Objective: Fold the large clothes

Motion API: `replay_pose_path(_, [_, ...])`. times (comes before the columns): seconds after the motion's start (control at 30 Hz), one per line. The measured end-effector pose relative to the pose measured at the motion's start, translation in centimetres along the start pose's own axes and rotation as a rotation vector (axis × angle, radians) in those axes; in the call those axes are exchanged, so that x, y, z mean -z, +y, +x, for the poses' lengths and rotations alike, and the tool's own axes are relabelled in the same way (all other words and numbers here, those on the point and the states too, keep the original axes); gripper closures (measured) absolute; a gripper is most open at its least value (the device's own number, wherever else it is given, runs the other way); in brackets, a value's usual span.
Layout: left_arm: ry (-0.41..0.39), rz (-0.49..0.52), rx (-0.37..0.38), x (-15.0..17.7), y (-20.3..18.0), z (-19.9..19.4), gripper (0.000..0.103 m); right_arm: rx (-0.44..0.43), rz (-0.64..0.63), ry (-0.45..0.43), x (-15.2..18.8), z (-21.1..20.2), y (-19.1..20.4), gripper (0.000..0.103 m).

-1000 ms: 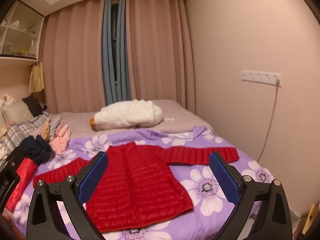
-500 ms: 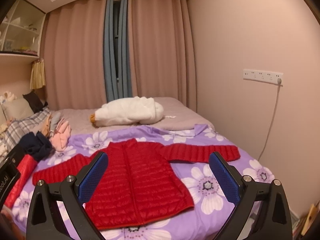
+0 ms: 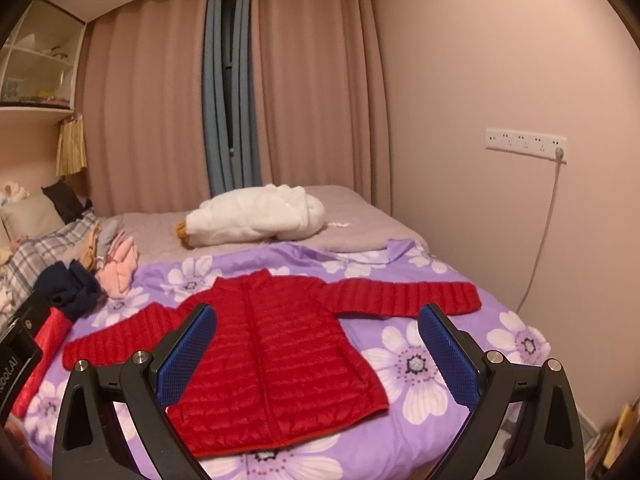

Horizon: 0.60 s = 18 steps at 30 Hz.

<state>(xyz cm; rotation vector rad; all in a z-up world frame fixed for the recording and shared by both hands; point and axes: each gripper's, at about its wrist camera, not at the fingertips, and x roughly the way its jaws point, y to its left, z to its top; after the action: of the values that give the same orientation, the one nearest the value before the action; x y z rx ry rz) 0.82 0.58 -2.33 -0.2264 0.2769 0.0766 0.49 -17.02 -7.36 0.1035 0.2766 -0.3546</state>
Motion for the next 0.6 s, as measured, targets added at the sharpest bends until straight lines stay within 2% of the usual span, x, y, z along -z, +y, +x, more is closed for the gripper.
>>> replay_pose_path(0.33, [0.013,0.015,0.018,0.2,-0.6,0.7,0.000,0.009,-0.001,0.031,-0.1,1.0,0.4,0.003])
replay_pose_path(0.6, [0.026,-0.001,-0.012,-0.2,-0.4,1.7,0.000,0.010,-0.003,0.039,-0.3,1.6,0.5,0.003])
